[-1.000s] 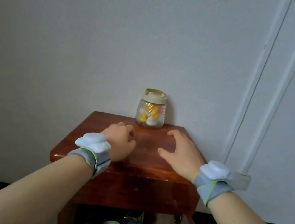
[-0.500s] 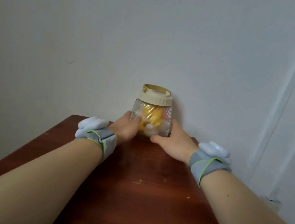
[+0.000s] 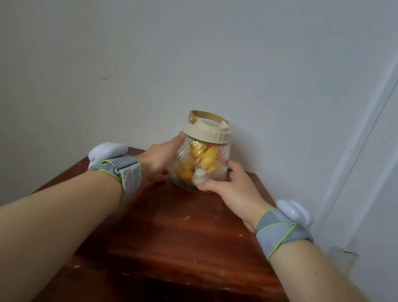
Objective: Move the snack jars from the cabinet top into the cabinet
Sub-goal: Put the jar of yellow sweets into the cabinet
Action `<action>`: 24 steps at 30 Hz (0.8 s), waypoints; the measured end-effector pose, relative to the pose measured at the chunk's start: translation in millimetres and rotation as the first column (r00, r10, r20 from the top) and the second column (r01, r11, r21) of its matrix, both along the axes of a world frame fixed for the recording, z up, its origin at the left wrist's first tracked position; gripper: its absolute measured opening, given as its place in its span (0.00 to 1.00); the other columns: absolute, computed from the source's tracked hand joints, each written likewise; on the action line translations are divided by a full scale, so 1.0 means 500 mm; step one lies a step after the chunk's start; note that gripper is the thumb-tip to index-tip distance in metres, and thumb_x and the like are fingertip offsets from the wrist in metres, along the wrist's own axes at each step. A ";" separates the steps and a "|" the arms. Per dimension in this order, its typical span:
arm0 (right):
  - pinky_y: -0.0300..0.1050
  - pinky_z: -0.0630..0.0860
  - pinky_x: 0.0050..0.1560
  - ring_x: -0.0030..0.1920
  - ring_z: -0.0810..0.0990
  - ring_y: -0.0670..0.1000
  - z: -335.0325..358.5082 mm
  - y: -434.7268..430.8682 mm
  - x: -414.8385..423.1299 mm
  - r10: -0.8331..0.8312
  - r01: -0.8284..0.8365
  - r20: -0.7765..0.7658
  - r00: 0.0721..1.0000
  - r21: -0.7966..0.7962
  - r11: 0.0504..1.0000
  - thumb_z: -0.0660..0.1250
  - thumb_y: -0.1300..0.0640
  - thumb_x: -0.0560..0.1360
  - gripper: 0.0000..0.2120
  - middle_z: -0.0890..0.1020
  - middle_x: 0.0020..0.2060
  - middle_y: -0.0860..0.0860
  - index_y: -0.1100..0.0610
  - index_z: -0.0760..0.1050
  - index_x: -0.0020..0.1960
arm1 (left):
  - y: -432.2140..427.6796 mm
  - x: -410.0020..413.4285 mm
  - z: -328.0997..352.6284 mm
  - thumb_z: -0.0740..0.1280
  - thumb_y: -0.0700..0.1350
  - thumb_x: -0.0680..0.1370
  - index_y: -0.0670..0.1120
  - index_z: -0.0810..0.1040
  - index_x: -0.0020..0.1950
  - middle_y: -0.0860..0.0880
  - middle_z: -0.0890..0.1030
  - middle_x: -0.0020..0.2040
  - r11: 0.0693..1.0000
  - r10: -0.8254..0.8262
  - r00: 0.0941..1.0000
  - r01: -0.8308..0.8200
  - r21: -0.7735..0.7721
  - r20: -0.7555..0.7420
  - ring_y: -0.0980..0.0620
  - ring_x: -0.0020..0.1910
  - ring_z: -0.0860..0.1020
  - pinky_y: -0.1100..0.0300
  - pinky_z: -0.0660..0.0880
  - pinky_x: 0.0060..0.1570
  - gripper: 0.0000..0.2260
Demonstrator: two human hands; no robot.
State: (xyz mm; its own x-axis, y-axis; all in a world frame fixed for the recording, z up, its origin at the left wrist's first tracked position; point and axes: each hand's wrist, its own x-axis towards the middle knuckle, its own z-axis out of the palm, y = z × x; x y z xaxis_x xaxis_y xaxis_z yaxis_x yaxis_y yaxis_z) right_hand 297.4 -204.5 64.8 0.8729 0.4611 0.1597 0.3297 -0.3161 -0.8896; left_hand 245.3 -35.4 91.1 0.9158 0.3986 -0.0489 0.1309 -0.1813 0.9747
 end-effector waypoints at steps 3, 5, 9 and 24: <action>0.40 0.68 0.54 0.49 0.73 0.39 -0.003 -0.020 -0.067 -0.033 0.033 0.000 0.999 0.053 0.998 0.79 0.51 0.64 0.35 0.74 0.49 0.40 0.51 0.63 0.64 | -0.017 -0.062 0.001 0.56 0.71 0.68 0.45 0.67 0.69 0.41 0.74 0.67 1.000 -0.002 1.000 0.002 0.004 0.030 0.39 0.62 0.76 0.47 0.73 0.63 0.39; 0.44 0.73 0.56 0.51 0.76 0.42 -0.003 -0.031 -0.108 -0.079 0.079 -0.001 0.997 0.070 0.994 0.79 0.48 0.63 0.32 0.77 0.50 0.43 0.51 0.65 0.59 | -0.018 -0.092 -0.010 0.59 0.73 0.61 0.49 0.66 0.68 0.45 0.78 0.62 0.998 0.033 0.997 -0.030 -0.059 0.066 0.43 0.58 0.79 0.45 0.74 0.62 0.42; 0.50 0.72 0.65 0.63 0.74 0.50 0.004 -0.057 -0.168 -0.112 0.112 0.054 0.992 0.011 0.994 0.80 0.40 0.58 0.50 0.73 0.64 0.49 0.52 0.59 0.72 | -0.040 -0.174 -0.006 0.60 0.72 0.64 0.51 0.67 0.66 0.46 0.78 0.58 0.996 0.032 0.997 -0.026 -0.084 0.064 0.43 0.55 0.80 0.44 0.77 0.58 0.37; 0.38 0.70 0.61 0.61 0.73 0.36 -0.013 -0.163 -0.394 0.094 -0.105 0.225 0.970 0.038 0.994 0.84 0.51 0.53 0.51 0.73 0.61 0.38 0.48 0.60 0.69 | -0.122 -0.435 0.016 0.56 0.71 0.73 0.49 0.73 0.44 0.40 0.80 0.44 0.994 -0.096 0.995 0.096 0.061 0.002 0.41 0.41 0.81 0.43 0.80 0.50 0.24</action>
State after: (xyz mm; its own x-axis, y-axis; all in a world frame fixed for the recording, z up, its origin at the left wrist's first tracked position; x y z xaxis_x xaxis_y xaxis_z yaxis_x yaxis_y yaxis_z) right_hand 100.1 -285.8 58.2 0.7629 0.5306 0.3695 0.5490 -0.2295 -0.8037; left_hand 27.7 -96.3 99.3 0.9501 0.3110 -0.0223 0.1049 -0.2514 0.9622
